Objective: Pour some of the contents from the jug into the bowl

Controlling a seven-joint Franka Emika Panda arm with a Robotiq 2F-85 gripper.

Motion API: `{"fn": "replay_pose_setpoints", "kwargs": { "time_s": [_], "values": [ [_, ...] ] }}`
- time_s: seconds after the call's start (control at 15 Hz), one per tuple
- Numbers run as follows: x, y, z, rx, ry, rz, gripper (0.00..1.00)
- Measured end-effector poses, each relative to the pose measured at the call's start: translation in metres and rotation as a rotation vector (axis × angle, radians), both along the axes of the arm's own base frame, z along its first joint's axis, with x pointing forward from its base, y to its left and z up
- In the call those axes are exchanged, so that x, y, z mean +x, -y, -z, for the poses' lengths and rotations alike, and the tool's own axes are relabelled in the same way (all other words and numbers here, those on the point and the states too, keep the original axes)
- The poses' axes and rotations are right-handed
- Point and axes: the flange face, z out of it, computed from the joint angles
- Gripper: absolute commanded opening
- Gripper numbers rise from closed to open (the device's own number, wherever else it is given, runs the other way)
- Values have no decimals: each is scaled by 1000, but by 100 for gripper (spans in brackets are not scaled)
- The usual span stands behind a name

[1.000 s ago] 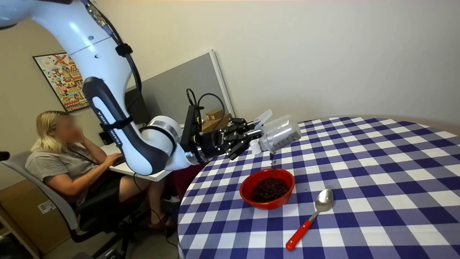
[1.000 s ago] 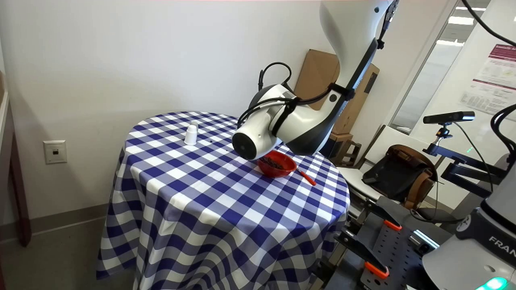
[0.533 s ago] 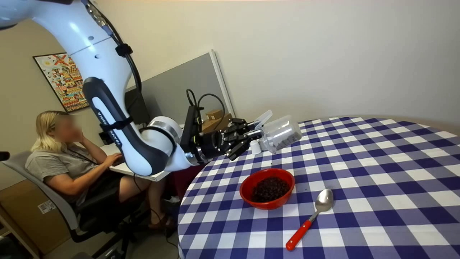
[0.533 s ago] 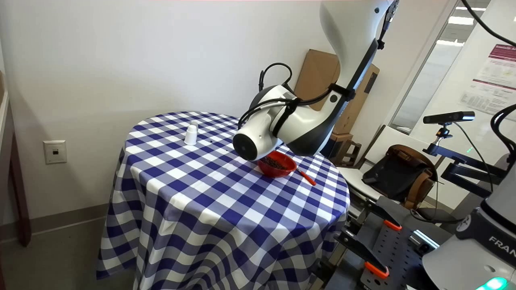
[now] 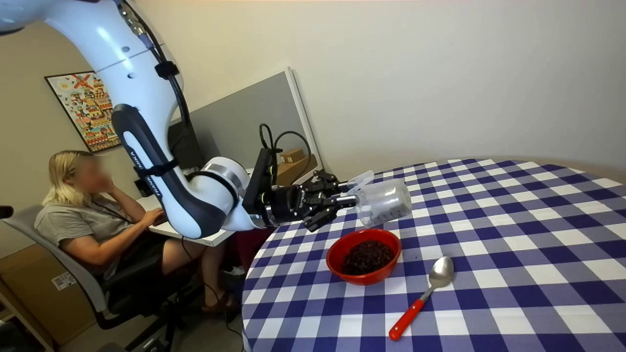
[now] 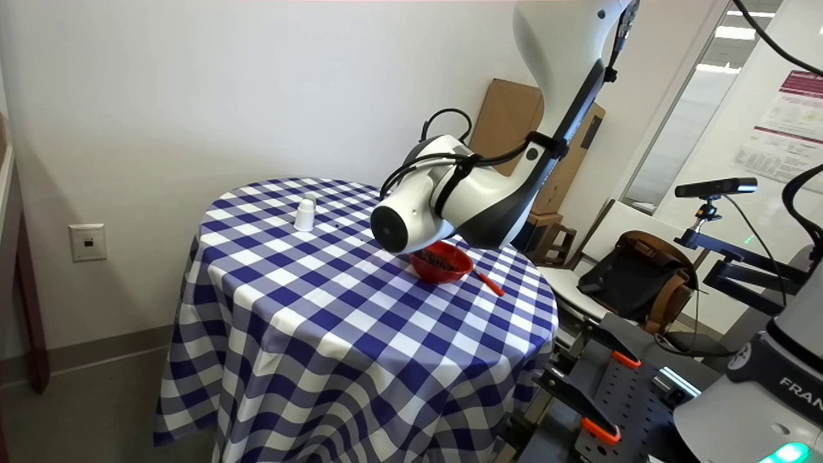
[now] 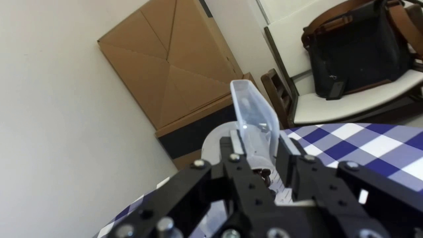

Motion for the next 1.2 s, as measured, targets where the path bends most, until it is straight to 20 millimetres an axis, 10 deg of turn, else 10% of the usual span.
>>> {"fn": "replay_pose_setpoints", "kwargs": {
  "time_s": [0.6,1.2],
  "values": [
    [16,-9,-21,314,89,155,11],
    [40,-1,-114,695,251,451,11]
  ]
}}
